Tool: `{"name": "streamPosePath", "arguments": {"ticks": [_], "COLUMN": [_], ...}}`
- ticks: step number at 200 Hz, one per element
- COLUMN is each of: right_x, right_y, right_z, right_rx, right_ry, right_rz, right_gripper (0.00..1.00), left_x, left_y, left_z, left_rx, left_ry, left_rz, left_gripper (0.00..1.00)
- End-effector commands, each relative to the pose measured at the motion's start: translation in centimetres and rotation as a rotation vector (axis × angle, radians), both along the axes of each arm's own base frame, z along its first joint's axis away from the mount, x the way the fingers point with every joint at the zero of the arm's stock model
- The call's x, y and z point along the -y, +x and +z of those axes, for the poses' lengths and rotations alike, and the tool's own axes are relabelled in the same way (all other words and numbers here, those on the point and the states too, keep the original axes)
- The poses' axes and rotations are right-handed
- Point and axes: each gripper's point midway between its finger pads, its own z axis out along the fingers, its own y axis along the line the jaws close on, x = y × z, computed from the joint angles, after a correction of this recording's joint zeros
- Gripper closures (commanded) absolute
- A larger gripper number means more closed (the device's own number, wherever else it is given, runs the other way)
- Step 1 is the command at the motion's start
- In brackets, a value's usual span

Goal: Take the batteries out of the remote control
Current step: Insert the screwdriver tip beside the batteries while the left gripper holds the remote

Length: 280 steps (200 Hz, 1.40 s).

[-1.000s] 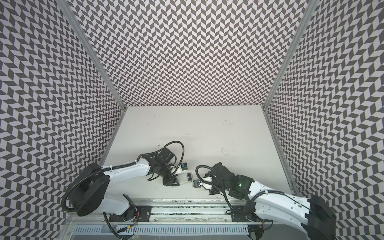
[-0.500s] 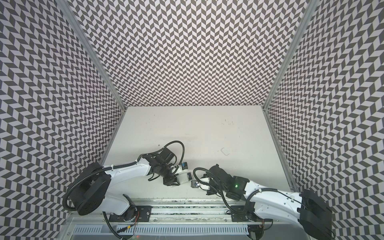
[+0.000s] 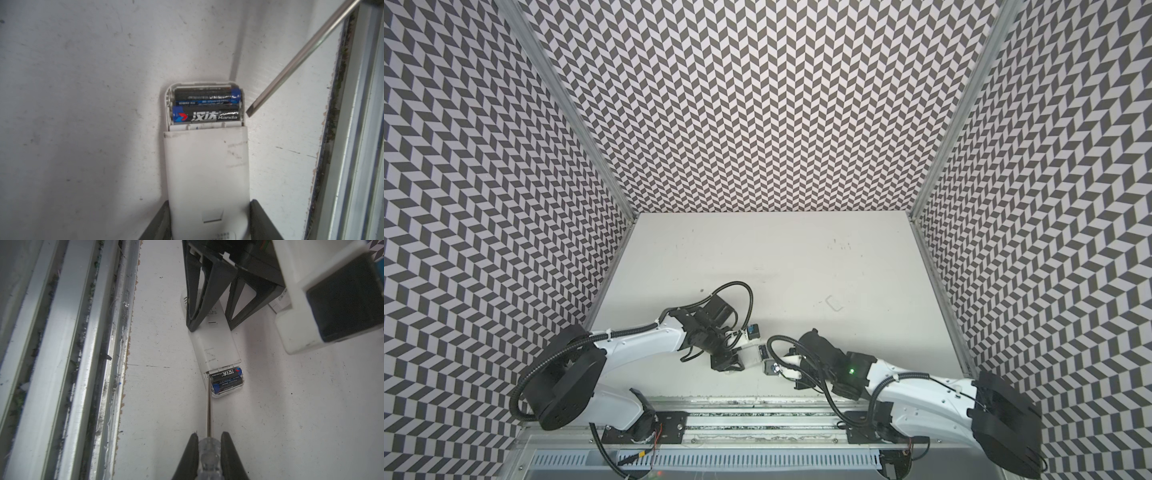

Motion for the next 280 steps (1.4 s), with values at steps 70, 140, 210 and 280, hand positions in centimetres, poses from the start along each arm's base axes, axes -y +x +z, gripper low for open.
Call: {"name": "streamPosePath", "arguments": {"ticks": [70, 140, 210, 280], "right_x": [-1.4, -1.2, 0.1, 1.5], "right_y": [0.7, 1.0, 1.4, 0.2], "right_z": [1.8, 1.8, 1.4, 1.2], "right_rx": [0.035, 0.050, 0.090, 0.052], "right_ry": [0.076, 0.075, 0.004, -0.080], "right_rz": [-0.015, -0.026, -0.038, -0.003], "right_gripper": [1.00, 1.00, 1.00, 1.00], "left_x": [0.1, 0.1, -1.1, -1.4], "left_y": [-0.5, -0.5, 0.6, -0.3], "left_z": [-0.3, -0.4, -1.6, -3.8], "left_rx": [-0.011, -0.012, 0.105, 0.115], "left_ry": [-0.006, -0.003, 0.090, 0.201], "left_rz": [-0.018, -0.018, -0.061, -0.066], "left_gripper": [0.75, 0.76, 0.70, 0.57]}}
